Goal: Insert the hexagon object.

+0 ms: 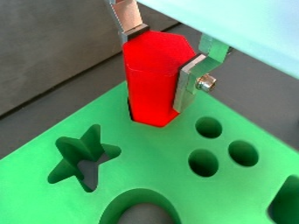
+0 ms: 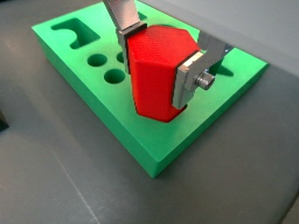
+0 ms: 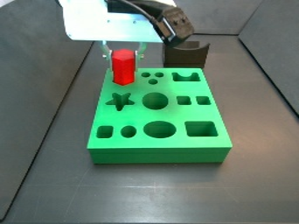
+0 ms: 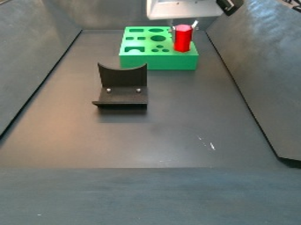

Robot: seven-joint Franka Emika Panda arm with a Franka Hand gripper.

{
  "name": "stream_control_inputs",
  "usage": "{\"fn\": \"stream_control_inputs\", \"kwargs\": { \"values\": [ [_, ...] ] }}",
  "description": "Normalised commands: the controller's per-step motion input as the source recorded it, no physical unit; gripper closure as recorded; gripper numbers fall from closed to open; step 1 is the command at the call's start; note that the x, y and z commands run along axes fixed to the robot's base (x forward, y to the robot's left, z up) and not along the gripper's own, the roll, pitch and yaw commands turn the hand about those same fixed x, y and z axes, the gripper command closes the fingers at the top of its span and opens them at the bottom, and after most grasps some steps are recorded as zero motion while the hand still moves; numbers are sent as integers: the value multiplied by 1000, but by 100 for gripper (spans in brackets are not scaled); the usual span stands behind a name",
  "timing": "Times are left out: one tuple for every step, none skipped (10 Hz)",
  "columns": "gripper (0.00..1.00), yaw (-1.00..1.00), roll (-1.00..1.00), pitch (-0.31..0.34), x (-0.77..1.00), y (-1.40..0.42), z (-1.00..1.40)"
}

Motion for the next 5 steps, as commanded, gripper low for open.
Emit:
{"fn": "stream_control_inputs", "kwargs": {
  "values": [
    [100, 0, 159, -59, -17, -77, -1000],
    [100, 0, 266, -114, -89, -74, -786],
    [100, 0, 161, -297, -229, -60, -603],
    [100, 0, 0, -10, 0, 0, 0],
    [100, 0, 0, 0, 0, 0, 0]
  ]
}}
